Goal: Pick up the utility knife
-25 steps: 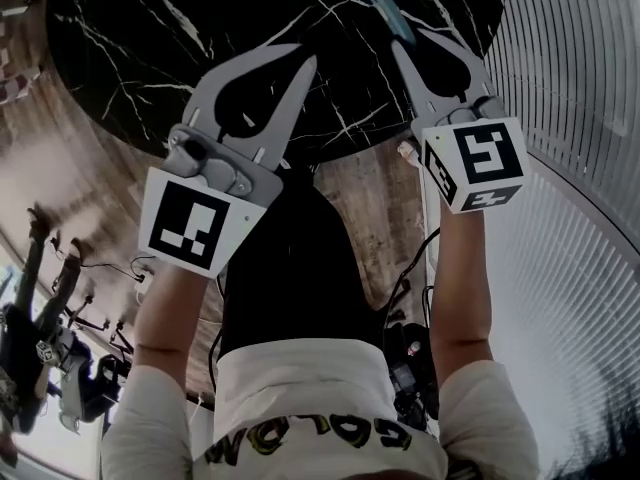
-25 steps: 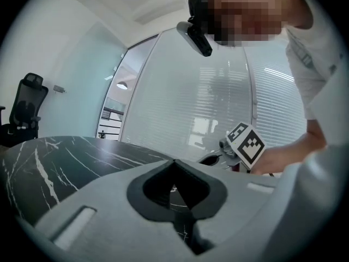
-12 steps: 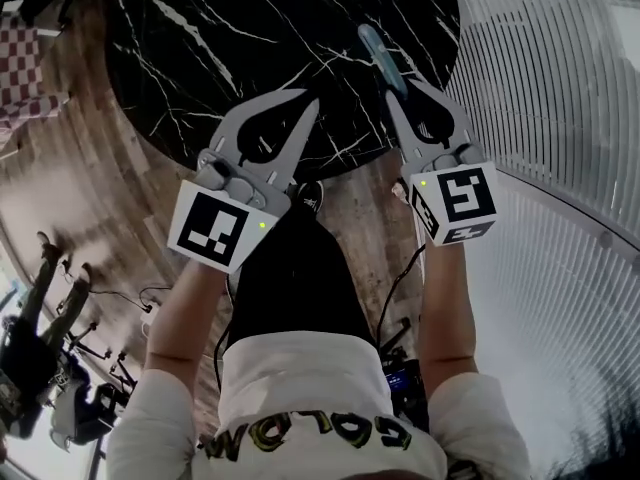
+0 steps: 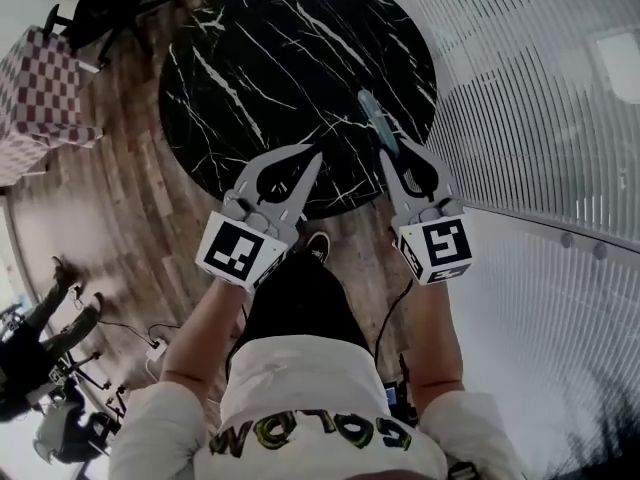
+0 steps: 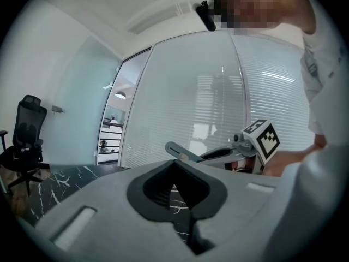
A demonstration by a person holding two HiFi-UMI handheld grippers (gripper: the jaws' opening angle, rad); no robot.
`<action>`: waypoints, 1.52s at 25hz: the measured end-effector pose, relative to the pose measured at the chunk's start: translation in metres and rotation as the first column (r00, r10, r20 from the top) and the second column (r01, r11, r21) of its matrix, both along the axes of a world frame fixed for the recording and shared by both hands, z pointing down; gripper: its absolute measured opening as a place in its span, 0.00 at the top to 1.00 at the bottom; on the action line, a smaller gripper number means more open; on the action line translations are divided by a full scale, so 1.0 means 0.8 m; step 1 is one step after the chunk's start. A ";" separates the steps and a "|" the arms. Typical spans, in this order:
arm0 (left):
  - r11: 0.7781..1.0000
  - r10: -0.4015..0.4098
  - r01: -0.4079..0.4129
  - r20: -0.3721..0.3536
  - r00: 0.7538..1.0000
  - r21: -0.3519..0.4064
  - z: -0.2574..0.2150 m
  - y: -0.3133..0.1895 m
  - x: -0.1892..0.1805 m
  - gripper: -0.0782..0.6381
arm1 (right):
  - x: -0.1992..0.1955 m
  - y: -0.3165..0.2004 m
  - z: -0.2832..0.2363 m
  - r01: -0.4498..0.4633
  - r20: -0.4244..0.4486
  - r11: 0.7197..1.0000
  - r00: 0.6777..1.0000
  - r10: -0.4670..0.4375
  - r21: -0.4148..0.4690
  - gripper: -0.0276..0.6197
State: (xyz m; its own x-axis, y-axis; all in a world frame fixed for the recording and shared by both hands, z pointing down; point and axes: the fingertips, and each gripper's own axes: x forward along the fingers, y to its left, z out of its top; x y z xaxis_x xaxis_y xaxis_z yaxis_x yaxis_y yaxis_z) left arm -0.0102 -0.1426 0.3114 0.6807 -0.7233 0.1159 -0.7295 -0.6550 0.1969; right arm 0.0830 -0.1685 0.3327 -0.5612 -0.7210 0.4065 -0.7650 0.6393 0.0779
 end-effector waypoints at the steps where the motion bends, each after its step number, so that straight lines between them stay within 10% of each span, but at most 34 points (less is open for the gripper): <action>1: 1.000 -0.003 0.003 0.000 1.000 0.001 -0.009 0.003 -0.002 0.89 | -0.003 0.003 -0.011 0.002 0.012 1.000 1.000 -0.002 0.008 0.85; 38: 0.982 -0.029 0.036 -0.041 0.999 0.186 -0.257 0.129 -0.017 0.89 | -0.068 0.158 -0.302 0.094 0.221 0.948 0.961 -0.166 0.303 0.85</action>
State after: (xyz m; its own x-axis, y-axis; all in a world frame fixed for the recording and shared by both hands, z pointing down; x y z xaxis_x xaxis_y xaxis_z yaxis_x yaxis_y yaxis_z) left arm -0.0237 -0.0393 0.1061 0.6575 -0.7518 -0.0489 -0.7455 -0.6587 0.1017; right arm 0.0289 -0.0420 0.0914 -0.7125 -0.7008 0.0339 -0.6956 0.7119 0.0969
